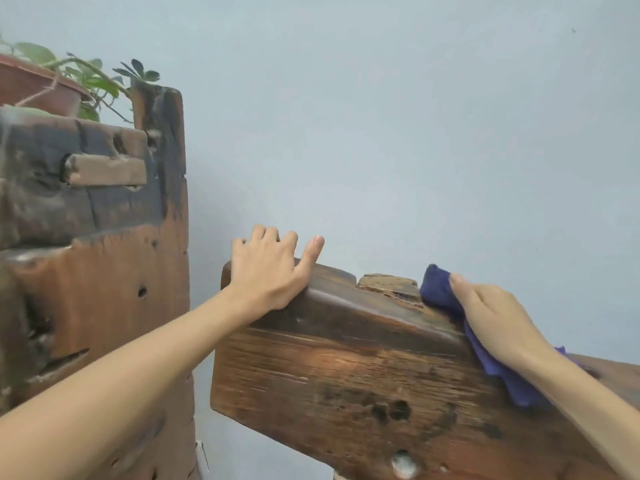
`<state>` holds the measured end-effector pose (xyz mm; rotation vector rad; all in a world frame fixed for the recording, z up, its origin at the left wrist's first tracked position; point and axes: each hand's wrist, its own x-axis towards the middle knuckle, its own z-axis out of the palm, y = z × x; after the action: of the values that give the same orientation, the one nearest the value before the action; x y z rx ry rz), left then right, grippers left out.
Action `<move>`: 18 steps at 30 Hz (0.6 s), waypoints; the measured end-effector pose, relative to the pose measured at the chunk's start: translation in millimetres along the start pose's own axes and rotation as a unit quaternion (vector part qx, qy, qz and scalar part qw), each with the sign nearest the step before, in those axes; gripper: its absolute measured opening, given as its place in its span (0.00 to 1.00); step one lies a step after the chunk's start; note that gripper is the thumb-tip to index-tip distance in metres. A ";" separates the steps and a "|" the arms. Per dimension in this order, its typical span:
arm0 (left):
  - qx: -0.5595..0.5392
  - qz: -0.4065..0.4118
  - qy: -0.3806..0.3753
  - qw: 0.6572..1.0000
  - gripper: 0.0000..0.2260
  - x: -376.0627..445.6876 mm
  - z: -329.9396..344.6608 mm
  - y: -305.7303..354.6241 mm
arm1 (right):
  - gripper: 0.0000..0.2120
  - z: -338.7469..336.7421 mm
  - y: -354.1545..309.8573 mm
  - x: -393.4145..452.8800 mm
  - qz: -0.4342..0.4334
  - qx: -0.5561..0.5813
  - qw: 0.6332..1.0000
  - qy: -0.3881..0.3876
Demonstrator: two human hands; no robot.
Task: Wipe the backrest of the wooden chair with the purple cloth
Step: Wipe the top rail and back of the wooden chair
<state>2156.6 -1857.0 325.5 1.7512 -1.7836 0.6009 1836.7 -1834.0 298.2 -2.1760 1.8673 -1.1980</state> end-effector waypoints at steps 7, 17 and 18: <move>-0.100 -0.160 -0.115 0.975 0.43 26.3 -2.0 -30.7 | 0.24 20.8 -59.6 -16.1 -0.135 -0.184 0.972 -0.060; -0.326 -0.303 -0.080 0.892 0.47 28.4 8.7 -51.4 | 0.22 137.3 -248.4 103.2 -0.146 0.136 0.923 -0.329; -0.333 -0.302 -0.082 0.889 0.47 27.3 9.0 -50.5 | 0.22 143.3 -254.2 112.3 -0.123 0.161 0.906 -0.370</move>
<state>2206.5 -1885.6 333.6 1.7253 -1.2007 -0.3922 2125.3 -1922.3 379.7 -2.2480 1.0339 -0.5009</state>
